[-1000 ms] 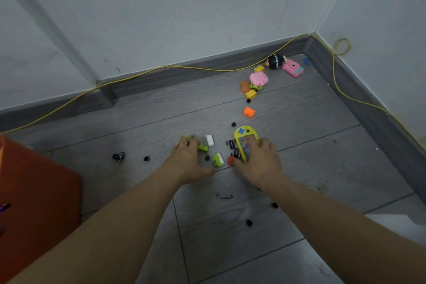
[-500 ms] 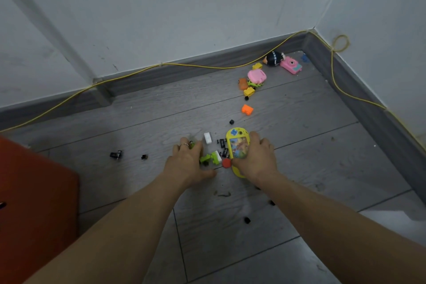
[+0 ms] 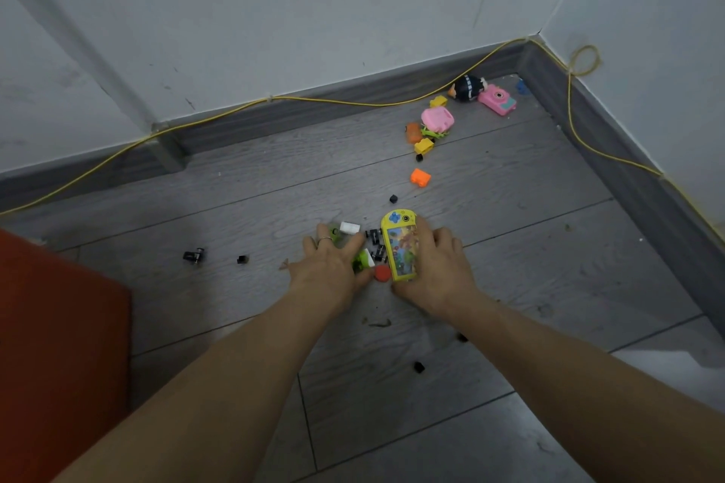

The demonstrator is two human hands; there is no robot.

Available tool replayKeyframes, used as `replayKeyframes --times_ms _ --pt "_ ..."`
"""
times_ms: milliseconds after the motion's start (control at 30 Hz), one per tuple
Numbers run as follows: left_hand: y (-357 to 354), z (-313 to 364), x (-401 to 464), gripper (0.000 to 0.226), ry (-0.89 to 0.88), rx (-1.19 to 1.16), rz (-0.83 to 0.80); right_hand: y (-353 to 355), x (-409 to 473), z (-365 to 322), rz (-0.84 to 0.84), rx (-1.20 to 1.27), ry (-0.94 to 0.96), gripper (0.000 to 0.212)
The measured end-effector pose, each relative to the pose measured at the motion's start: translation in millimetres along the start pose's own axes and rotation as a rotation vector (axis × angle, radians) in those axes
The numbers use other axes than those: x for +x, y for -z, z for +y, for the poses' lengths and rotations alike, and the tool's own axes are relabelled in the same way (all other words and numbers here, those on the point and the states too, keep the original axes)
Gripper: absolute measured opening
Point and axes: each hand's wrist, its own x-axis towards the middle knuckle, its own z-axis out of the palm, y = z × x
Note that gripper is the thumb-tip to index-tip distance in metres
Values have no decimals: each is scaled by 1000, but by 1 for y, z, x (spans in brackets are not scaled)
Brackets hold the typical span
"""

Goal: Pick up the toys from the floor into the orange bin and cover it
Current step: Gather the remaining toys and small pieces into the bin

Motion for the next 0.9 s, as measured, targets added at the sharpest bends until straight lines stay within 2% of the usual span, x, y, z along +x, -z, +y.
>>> replayKeyframes --times_ms 167,367,533,700,800,900 --pt "-3 -4 1 45 -56 49 12 2 -1 -4 -20 -33 -24 117" --pt "-3 -14 1 46 -52 7 16 -2 0 -12 -12 -63 -96 116" --pt "-2 -11 -2 63 -1 17 24 1 5 -14 -43 55 -161 120" --pt "-2 -6 -3 80 149 45 -60 17 12 -5 -161 -4 -243 129" --pt "-5 -6 -4 78 164 28 -76 27 18 1 -296 139 -344 125" --pt "-3 -3 -5 64 111 23 -20 32 20 8 -293 288 -423 123"
